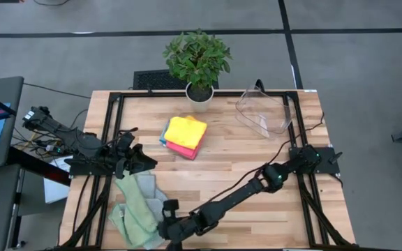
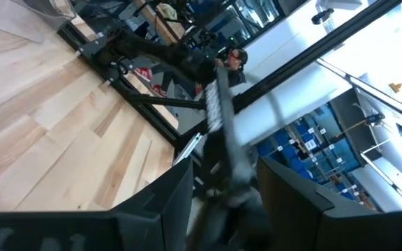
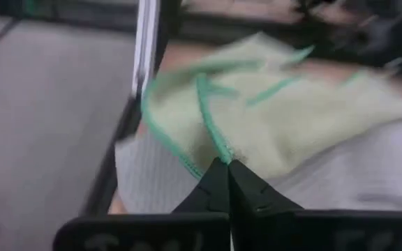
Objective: Fold microfiber towels
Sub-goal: Fold the light green microfiber towel
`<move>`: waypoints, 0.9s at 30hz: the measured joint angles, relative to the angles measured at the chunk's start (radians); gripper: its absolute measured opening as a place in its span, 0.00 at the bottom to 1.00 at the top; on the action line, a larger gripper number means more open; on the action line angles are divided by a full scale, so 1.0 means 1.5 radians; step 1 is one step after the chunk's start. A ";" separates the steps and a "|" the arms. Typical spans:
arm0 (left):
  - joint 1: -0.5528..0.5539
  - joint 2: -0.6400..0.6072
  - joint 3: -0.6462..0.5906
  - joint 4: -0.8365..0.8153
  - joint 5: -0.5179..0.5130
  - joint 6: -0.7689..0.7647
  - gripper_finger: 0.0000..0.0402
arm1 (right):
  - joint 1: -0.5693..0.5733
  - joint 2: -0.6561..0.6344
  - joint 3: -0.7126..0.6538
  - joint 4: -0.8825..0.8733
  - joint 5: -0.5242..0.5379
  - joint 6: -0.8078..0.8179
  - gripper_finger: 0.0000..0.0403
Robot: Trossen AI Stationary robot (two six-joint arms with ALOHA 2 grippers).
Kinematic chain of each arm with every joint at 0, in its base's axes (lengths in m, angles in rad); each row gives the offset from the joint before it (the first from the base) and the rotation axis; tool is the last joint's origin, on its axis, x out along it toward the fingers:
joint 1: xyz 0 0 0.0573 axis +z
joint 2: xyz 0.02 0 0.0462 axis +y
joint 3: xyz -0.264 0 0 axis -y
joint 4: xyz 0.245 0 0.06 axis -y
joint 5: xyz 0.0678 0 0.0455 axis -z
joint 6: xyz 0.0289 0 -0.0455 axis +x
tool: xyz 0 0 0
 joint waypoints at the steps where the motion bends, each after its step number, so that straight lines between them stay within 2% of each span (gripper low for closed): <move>1: 0.000 -0.001 0.000 0.002 0.000 0.000 0.38 | 0.000 -0.025 0.000 -0.017 0.007 0.007 0.02; 5: 0.000 0.000 0.000 0.022 0.000 0.013 0.38 | -0.002 -0.116 0.003 -0.140 0.059 0.069 0.03; 10: 0.000 0.001 0.000 0.088 0.001 0.083 0.38 | 0.003 -0.183 -0.001 -0.359 0.064 0.169 0.02; 14: 0.000 0.001 0.000 0.100 -0.030 0.116 0.38 | 0.037 -0.241 0.001 -0.519 0.071 0.281 0.02; 17: 0.000 0.020 0.000 0.070 -0.033 0.129 0.38 | 0.071 -0.260 0.000 -0.616 0.119 0.374 0.01; 20: -0.002 0.058 0.000 0.028 -0.023 0.151 0.38 | 0.103 -0.276 0.000 -0.684 0.164 0.461 0.02; 23: -0.002 0.110 0.000 0.013 -0.020 0.178 0.38 | 0.129 -0.280 0.000 -0.734 0.166 0.539 0.03; 27: -0.002 0.193 0.000 0.004 -0.021 0.197 0.38 | 0.155 -0.278 -0.028 -0.745 0.166 0.629 0.02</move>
